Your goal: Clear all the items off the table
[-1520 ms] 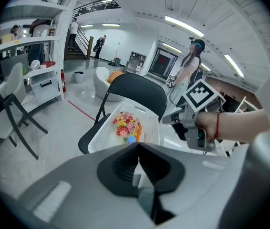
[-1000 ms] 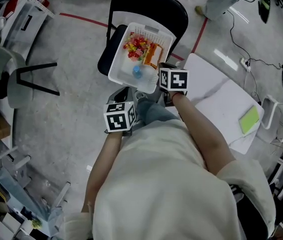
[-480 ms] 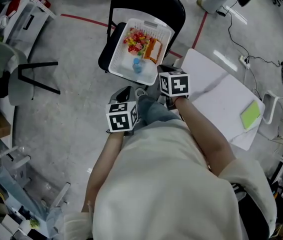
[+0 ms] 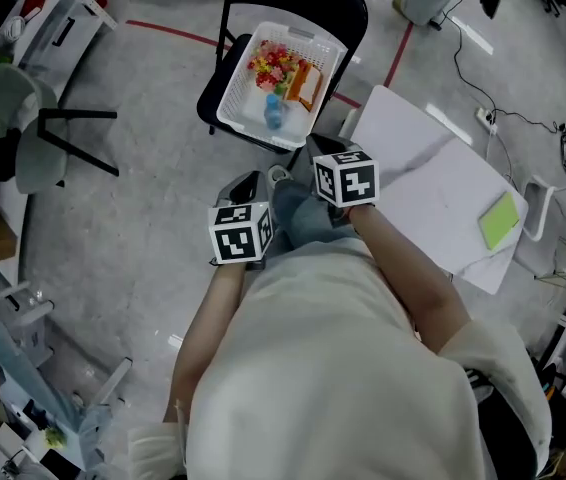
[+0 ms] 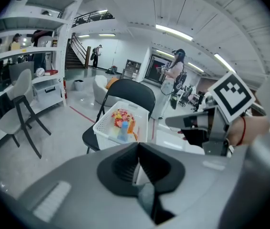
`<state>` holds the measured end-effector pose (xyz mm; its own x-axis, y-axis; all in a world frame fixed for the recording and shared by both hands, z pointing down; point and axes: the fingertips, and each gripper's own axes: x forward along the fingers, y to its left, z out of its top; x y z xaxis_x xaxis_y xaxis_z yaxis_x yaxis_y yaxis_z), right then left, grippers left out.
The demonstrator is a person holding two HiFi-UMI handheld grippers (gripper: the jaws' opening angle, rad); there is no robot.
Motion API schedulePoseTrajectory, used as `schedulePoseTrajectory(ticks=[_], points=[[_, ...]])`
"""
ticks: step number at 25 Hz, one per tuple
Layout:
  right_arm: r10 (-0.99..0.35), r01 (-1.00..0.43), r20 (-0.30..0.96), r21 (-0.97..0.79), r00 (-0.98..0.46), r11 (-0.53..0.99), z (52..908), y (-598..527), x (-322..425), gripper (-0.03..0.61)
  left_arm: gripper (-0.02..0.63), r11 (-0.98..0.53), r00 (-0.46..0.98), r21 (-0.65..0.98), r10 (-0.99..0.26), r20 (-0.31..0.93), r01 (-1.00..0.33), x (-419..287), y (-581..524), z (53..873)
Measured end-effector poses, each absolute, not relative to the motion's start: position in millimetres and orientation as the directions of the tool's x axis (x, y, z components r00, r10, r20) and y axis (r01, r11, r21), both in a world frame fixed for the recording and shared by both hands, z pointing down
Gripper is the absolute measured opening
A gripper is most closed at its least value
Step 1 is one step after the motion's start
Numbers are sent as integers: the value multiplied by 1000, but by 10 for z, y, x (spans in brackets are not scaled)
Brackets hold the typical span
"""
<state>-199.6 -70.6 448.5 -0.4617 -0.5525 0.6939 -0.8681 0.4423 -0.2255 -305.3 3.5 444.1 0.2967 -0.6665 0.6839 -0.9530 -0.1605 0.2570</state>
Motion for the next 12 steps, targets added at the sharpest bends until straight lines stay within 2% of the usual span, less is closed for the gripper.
schedulePoseTrajectory(ticks=[12], points=[[-542, -827, 652, -258, -530, 499, 4333, -151, -1979, -2, 9, -175, 354, 324, -668, 655, -930, -2903, 367, 4411]])
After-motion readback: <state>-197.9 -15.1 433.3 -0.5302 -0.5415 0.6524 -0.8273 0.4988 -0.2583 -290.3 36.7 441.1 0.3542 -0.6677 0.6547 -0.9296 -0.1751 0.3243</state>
